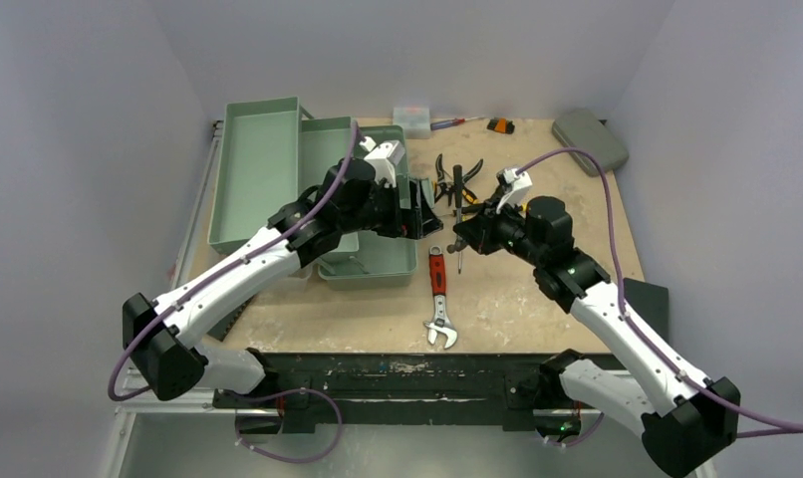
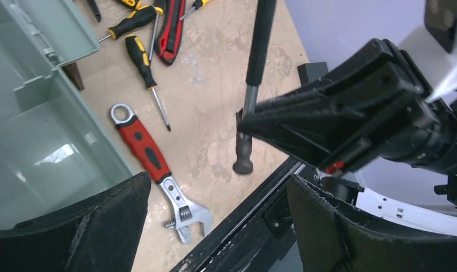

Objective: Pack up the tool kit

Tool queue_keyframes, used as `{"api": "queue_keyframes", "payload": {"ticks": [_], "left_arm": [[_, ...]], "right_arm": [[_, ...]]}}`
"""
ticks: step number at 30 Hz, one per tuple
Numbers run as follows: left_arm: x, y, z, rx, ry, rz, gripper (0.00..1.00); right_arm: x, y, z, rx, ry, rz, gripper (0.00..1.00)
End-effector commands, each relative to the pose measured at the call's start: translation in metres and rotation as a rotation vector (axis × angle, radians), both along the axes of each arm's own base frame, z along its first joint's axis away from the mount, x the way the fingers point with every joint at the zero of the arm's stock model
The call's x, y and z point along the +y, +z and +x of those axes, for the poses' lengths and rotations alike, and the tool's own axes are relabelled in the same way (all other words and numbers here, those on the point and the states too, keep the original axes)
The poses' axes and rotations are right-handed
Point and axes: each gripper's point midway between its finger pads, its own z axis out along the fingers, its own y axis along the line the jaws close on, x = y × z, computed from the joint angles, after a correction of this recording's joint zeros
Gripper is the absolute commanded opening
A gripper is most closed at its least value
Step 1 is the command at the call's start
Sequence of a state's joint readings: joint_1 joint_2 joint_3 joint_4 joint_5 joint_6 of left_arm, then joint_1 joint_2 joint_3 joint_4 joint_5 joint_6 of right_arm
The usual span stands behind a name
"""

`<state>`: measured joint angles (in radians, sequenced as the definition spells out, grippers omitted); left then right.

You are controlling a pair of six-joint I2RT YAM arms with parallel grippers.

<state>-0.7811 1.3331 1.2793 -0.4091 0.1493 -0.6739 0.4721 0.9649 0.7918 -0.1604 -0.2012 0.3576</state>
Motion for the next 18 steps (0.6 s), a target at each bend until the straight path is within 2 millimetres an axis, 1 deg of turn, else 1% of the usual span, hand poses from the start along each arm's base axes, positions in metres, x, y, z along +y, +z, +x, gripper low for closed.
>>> {"api": "queue_keyframes", "payload": {"ticks": [1,2,3,5,9,10,11,13,14,15,16,17,18], "left_arm": [[-0.026,0.046,0.009,-0.069,-0.041,-0.148,0.86],[-0.024,0.046,0.011,-0.072,-0.029,-0.129,0.85],[-0.018,0.047,0.015,-0.086,0.001,-0.104,0.85],[-0.001,0.051,0.018,-0.124,0.061,-0.06,0.85],[0.055,0.062,0.019,-0.243,0.237,0.02,0.87],[0.07,0.065,0.017,-0.27,0.279,0.037,0.88],[0.089,0.072,0.013,-0.303,0.324,0.046,0.88],[0.118,0.075,0.008,-0.351,0.394,0.096,0.89],[0.133,0.076,0.006,-0.372,0.435,0.13,0.89],[0.145,0.075,0.002,-0.383,0.456,0.162,0.89],[0.157,0.075,0.0,-0.395,0.479,0.192,0.9],[0.167,0.074,-0.004,-0.402,0.493,0.227,0.9],[0.176,0.073,-0.007,-0.41,0.506,0.256,0.9]], "right_arm": [[0.029,0.04,-0.016,-0.108,0.194,0.131,0.0],[0.032,0.038,-0.013,-0.093,0.194,0.136,0.0],[0.035,0.036,-0.009,-0.066,0.192,0.148,0.0],[0.048,0.036,-0.001,-0.031,0.221,0.18,0.0],[0.081,0.036,0.015,0.041,0.275,0.295,0.0],[0.09,0.033,0.019,0.057,0.281,0.31,0.0],[0.101,0.031,0.023,0.07,0.288,0.313,0.0],[0.127,0.021,0.028,0.096,0.317,0.284,0.0],[0.142,0.009,0.031,0.119,0.331,0.246,0.0],[0.153,0.009,0.032,0.113,0.334,0.217,0.0],[0.163,0.005,0.035,0.121,0.332,0.189,0.0],[0.171,-0.009,0.039,0.148,0.323,0.164,0.0],[0.176,-0.016,0.043,0.166,0.311,0.155,0.0]]}}
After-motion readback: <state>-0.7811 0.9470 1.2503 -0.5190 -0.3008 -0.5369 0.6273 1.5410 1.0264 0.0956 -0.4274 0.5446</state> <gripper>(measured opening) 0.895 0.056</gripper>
